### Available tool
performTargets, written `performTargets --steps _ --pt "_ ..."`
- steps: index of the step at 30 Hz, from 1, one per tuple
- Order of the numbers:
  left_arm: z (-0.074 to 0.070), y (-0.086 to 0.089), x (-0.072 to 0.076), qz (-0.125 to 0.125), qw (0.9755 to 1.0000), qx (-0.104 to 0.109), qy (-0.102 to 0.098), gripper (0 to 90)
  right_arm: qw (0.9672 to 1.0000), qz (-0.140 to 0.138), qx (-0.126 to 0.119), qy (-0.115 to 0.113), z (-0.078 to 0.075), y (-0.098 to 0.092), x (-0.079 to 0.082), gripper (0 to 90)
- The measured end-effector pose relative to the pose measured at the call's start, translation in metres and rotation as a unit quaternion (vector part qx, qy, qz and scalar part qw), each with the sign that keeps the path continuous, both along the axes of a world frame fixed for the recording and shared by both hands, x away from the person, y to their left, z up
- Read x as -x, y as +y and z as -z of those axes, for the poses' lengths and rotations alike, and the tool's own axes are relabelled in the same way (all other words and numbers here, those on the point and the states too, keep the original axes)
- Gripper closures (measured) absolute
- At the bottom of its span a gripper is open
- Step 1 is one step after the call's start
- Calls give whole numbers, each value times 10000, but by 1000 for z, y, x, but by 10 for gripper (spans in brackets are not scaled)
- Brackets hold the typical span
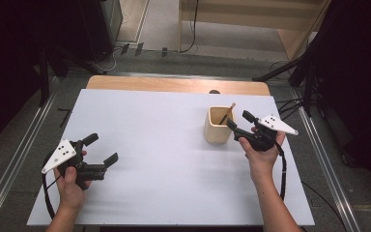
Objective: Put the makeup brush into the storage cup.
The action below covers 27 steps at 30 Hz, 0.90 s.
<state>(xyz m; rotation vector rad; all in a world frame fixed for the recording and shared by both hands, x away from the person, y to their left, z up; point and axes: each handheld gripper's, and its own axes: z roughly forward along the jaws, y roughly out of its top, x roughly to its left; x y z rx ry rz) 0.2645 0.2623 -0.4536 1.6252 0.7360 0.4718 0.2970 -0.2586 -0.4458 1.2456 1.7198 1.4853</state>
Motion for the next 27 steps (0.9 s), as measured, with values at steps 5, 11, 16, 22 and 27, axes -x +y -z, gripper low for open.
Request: performTargets --steps 5,11,16,22,27 --pt "0 0 0 6 10000 6 -7 0 10000 -48 -26 6 5 -4 10 143" --pt "0 0 1 7 10000 -6 -11 1 10000 -81 29 -3 10 -11 20 126" --pt "0 0 1 6 10000 -22 -24 0 10000 -39 17 5 12 -17 27 102" --pt "0 -1 2 7 10000 -60 -37 1 10000 -40 36 25 18 -22 36 86" --pt "0 -1 2 8 10000 -53 -40 0 9999 -64 48 69 21 -27 43 66"
